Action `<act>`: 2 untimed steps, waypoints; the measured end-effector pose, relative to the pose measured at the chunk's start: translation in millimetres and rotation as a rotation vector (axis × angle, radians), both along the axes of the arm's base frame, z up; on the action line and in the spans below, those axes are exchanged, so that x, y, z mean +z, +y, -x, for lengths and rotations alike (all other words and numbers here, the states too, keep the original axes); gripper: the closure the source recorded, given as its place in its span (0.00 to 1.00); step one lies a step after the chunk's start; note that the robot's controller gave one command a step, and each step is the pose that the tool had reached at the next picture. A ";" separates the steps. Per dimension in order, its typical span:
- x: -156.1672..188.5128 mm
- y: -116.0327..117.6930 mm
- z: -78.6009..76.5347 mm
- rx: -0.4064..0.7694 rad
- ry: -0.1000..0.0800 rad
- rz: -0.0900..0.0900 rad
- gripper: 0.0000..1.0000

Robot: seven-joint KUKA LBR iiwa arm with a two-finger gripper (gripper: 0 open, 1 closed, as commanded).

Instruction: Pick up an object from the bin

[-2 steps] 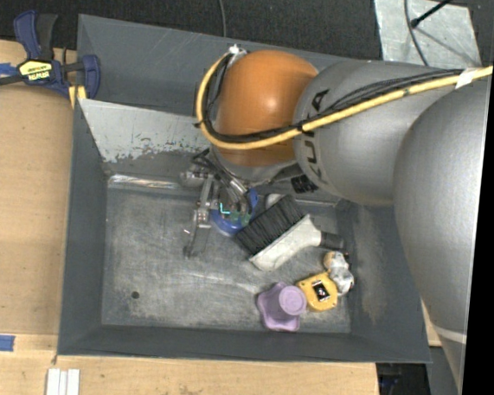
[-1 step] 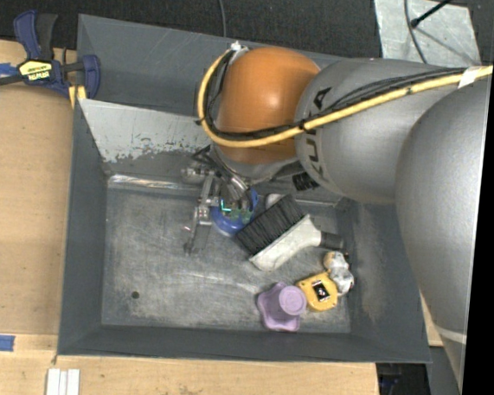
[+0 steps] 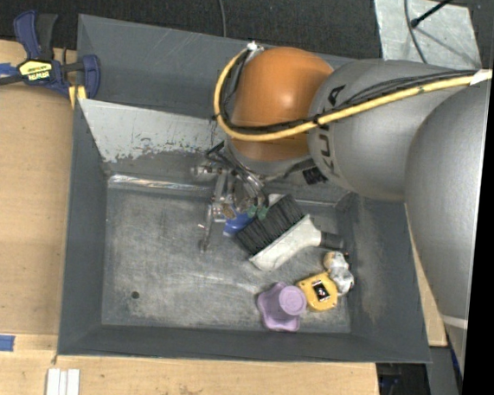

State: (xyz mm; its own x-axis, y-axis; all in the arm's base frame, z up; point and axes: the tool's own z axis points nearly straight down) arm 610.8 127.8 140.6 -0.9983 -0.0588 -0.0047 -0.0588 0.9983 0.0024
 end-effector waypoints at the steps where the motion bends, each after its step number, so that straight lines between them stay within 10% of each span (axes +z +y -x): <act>1: -3.9 -42.8 10.5 0.008 0.003 0.002 0.00; 2: -28.1 -59.4 21.2 -0.131 -0.004 0.000 0.00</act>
Offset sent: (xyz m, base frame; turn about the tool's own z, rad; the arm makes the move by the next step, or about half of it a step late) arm -0.0343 -0.0688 -0.0552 0.2457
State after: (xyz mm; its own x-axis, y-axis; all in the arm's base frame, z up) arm 589.6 68.4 112.5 -0.9973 0.0723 -0.0085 0.0723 0.9974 0.0027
